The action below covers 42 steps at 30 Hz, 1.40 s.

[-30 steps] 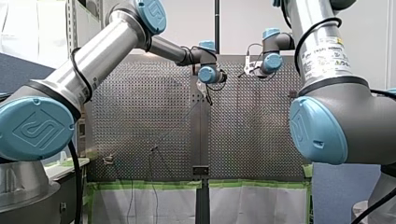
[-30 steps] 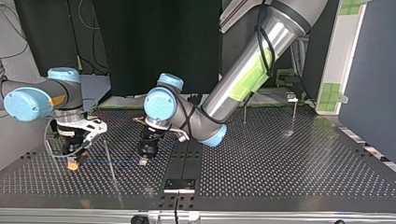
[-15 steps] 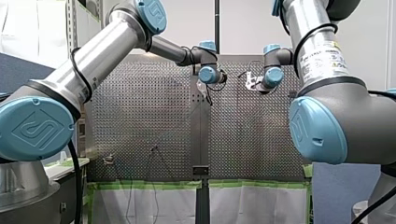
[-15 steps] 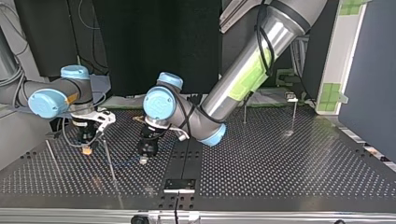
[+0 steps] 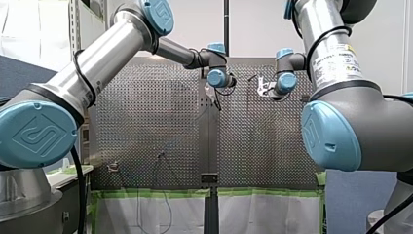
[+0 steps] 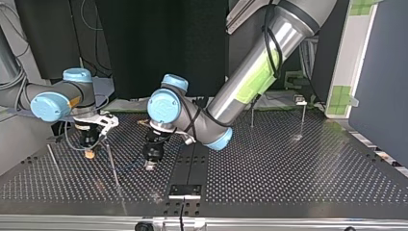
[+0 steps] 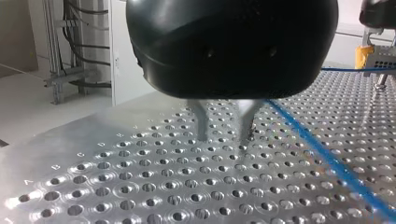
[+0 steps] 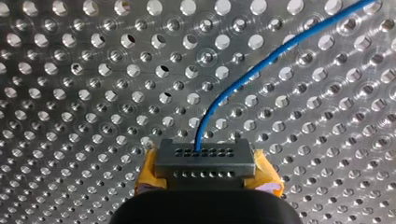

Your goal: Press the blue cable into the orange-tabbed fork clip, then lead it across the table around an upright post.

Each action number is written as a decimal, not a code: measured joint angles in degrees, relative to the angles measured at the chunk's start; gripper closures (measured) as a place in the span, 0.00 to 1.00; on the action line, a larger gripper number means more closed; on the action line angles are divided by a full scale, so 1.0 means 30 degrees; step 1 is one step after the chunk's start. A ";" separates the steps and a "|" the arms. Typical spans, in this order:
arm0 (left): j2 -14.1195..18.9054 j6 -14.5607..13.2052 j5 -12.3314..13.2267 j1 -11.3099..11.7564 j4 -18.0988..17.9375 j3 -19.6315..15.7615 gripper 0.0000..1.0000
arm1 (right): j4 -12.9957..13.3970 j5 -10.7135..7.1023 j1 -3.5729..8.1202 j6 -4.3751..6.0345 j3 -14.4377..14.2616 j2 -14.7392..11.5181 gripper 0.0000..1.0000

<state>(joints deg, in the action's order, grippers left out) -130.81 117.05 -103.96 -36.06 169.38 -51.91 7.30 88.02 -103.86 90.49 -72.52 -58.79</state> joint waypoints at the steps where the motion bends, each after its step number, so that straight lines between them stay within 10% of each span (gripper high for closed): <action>1: 0.0000 -0.0006 -0.0091 0.0000 0.0060 0.0000 0.57 | 0.0002 -0.0003 -0.0003 -0.0003 -0.0004 0.0002 1.00; 13: 0.0000 -0.0526 -0.0180 -0.0028 0.0381 -0.0004 0.49 | 0.0002 -0.0024 -0.0109 -0.0032 -0.0011 0.0037 1.00; 17: 0.0000 -0.0818 -0.0418 -0.0029 0.0453 -0.0004 0.33 | 0.0002 -0.0036 -0.0133 -0.0040 -0.0011 0.0037 1.00; 18: 0.0000 -0.0895 -0.0450 -0.0029 0.0466 -0.0004 0.07 | 0.0001 -0.0036 -0.0134 -0.0040 -0.0010 0.0039 1.00; 20: 0.0000 -0.1118 -0.0528 -0.0029 0.0534 -0.0004 0.00 | 0.0003 -0.0036 -0.0137 -0.0041 -0.0008 0.0051 1.00; 42: 0.0002 -0.2524 -0.1144 -0.0029 0.0978 -0.0001 0.00 | 0.0017 0.0078 -0.0197 -0.0042 -0.0012 0.0149 1.00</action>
<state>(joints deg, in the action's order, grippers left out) -130.80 109.47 -107.39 -36.14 172.31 -51.91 7.35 88.25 -104.45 90.37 -72.56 -58.34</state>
